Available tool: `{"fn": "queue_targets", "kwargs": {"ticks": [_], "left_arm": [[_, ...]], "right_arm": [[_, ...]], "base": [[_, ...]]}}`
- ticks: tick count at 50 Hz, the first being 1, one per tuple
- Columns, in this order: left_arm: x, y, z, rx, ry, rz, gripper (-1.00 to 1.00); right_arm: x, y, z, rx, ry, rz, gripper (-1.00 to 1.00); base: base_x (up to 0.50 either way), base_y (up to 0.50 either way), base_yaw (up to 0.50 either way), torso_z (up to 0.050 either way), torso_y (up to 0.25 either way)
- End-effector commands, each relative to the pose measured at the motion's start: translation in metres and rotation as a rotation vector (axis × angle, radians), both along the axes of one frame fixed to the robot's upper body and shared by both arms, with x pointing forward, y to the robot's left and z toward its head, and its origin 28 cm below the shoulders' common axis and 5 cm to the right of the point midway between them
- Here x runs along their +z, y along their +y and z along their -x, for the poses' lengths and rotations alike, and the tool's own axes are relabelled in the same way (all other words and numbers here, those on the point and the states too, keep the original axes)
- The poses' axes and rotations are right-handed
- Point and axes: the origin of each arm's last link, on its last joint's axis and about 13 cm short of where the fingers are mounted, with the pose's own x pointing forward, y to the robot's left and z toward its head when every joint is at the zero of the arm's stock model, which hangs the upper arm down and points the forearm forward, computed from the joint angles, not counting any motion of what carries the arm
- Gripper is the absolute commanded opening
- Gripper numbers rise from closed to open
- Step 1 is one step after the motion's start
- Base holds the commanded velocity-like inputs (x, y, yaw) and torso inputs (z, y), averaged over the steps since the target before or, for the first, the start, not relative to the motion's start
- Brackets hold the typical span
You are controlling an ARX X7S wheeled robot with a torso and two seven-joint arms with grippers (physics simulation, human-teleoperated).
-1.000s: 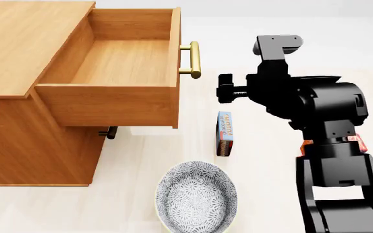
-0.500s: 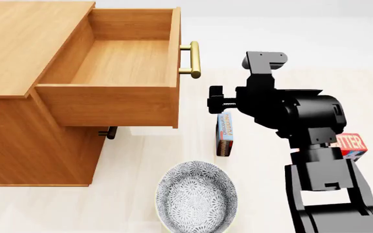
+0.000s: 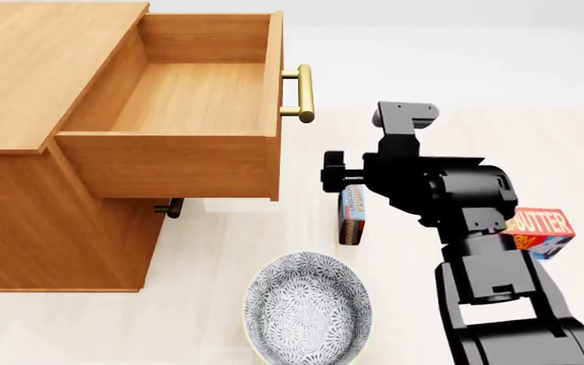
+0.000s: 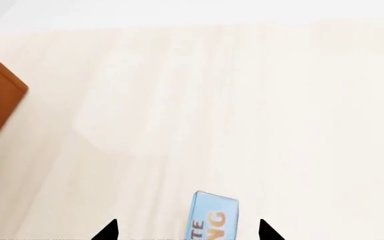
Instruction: Put the chocolate pudding in the top drawer of the cabinet and close it.
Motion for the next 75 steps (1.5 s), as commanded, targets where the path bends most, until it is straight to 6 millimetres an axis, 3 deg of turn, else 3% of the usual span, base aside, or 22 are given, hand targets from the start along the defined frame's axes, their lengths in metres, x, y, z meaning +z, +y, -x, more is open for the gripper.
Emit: {"fn": "queue_targets", "kwargs": {"ticks": [1, 43, 73, 74, 75], "left_arm": [[0.0012, -0.0001, 0.0007, -0.001, 0.014, 0.000, 1.00], [-0.0058, 0.0001, 0.0003, -0.002, 0.042, 0.003, 1.00], [-0.0079, 0.0006, -0.0003, 0.003, 0.046, 0.018, 1.00], [-0.0079, 0.0007, -0.0003, 0.003, 0.045, 0.019, 1.00], [-0.0079, 0.0008, -0.0003, 0.003, 0.045, 0.019, 1.00]], "right_arm": [[-0.0080, 0.0016, -0.0022, -0.001, 0.013, -0.002, 1.00], [-0.0083, 0.0024, -0.0004, 0.001, 0.015, 0.001, 1.00], [-0.0106, 0.0021, 0.0009, 0.004, 0.019, -0.003, 1.00], [-0.0107, 0.0022, 0.0010, 0.004, 0.017, -0.003, -1.00], [-0.0106, 0.0021, 0.0010, 0.000, 0.017, -0.002, -1.00]], "base": [[0.00, 0.00, 0.00, 0.000, 0.000], [0.00, 0.00, 0.00, 0.000, -0.094], [0.00, 0.00, 0.00, 0.000, -0.022], [0.00, 0.00, 0.00, 0.000, 0.000], [0.00, 0.00, 0.00, 0.000, 0.000]]}}
